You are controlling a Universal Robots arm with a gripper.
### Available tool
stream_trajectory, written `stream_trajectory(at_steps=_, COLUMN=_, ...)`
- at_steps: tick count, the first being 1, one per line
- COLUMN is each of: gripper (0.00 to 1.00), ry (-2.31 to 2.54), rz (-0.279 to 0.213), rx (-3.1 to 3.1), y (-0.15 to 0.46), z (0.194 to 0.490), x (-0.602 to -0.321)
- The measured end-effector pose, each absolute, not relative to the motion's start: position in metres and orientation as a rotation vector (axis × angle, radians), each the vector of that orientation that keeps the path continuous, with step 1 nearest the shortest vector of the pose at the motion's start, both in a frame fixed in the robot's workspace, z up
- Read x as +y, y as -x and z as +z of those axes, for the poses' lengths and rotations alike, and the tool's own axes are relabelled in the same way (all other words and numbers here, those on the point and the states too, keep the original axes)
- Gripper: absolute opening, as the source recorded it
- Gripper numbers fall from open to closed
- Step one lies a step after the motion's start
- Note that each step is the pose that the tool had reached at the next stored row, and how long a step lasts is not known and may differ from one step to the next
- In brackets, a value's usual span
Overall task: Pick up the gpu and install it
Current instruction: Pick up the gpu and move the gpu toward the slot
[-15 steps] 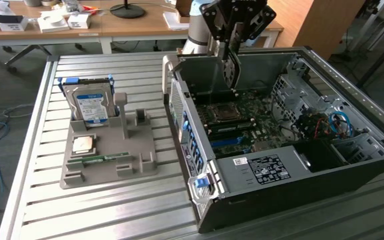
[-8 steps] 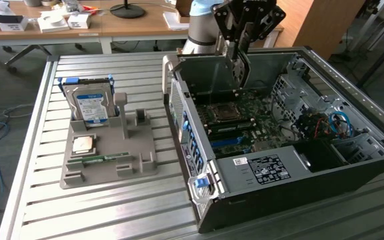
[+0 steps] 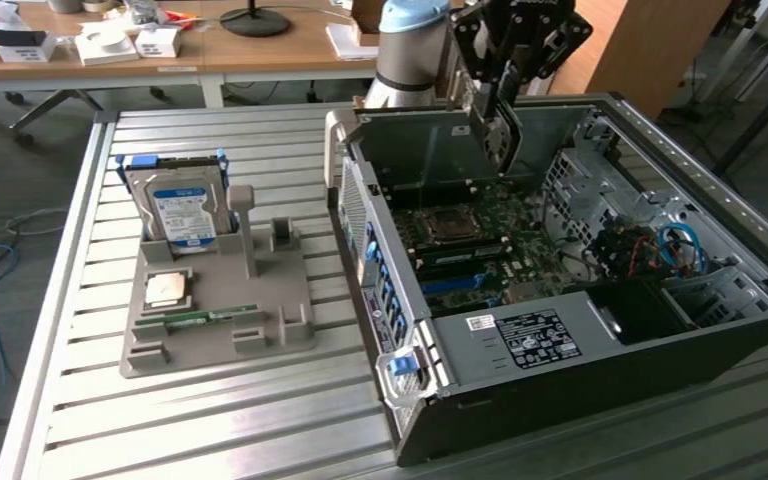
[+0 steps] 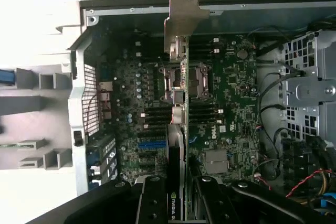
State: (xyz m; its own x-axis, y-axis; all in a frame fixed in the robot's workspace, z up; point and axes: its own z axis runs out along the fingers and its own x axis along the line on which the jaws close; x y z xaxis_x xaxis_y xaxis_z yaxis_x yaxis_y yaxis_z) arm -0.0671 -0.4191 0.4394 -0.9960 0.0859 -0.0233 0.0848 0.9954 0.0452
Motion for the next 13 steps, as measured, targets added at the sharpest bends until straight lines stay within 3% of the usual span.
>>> stream_trajectory(at_steps=13, gripper=0.26, ry=-0.125, rz=0.069, rx=3.113, y=0.034, z=0.439, x=-0.419)
